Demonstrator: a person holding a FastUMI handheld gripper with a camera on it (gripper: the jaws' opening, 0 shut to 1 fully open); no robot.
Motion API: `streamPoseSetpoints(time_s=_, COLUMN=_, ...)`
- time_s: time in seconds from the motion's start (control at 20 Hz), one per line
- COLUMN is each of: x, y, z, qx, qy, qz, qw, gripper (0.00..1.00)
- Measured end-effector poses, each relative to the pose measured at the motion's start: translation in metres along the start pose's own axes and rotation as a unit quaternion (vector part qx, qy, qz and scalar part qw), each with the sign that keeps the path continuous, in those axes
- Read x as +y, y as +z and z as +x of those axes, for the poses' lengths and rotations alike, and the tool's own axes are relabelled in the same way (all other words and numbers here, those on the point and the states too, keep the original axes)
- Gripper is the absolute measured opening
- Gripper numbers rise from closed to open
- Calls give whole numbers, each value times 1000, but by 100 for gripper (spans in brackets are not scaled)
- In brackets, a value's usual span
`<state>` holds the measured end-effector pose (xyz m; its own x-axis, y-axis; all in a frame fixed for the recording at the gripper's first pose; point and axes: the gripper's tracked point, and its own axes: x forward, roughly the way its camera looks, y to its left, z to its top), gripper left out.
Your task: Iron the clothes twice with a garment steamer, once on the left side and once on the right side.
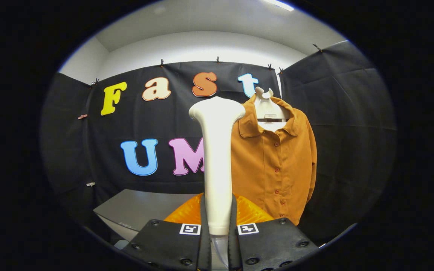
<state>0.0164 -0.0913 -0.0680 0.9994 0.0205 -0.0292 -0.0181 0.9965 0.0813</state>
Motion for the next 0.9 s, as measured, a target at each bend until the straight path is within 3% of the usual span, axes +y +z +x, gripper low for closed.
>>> streamPoseSetpoints(time_s=0.9, x=19, y=-1, z=-1, qx=0, qy=12, qz=-3, qw=1000, gripper=21)
